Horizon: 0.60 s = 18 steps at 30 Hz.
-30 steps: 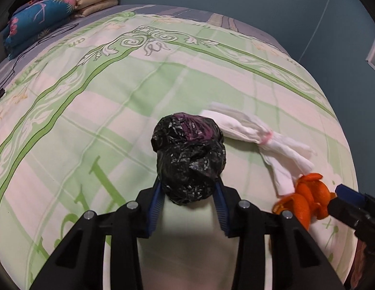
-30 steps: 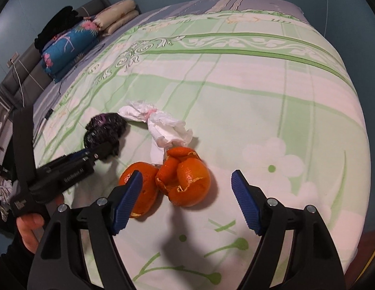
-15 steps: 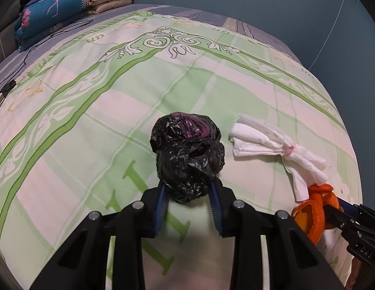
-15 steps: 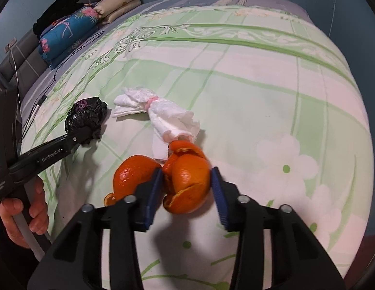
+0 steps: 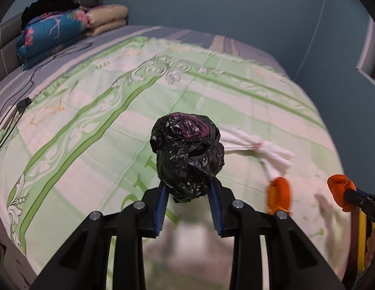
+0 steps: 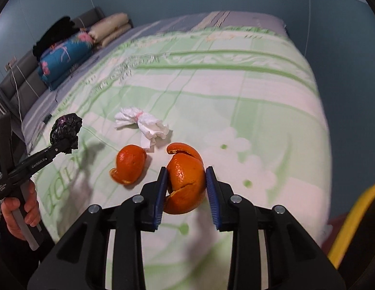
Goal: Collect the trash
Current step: 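Grasp the orange peel with right tool while left tool holds the black bag, then carry the black bag and orange peel over the yellow bin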
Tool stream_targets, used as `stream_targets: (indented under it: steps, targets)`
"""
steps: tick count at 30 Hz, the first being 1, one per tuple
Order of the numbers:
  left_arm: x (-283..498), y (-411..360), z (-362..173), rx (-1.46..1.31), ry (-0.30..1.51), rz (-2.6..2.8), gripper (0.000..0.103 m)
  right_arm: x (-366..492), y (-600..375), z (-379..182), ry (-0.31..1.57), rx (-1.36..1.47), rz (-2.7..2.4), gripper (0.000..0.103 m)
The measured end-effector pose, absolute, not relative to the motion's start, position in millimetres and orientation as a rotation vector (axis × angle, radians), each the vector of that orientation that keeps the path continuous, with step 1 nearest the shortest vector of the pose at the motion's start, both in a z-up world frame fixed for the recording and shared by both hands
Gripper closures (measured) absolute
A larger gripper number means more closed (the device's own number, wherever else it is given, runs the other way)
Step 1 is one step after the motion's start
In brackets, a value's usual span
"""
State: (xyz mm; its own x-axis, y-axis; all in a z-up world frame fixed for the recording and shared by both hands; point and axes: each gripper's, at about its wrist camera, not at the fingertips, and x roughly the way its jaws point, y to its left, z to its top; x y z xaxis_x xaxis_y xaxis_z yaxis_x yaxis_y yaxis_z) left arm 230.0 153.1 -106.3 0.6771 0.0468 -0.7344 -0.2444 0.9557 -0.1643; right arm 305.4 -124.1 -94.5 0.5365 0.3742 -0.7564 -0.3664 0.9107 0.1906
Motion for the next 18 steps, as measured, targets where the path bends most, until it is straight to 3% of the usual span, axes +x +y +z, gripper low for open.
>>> stream_targets:
  steps: [18]
  targets:
    - [127.2,1.8,26.1,-0.095,0.511,-0.169,0.074,178.1,-265.5,10.5,0.586,0.152,0.319,0.073]
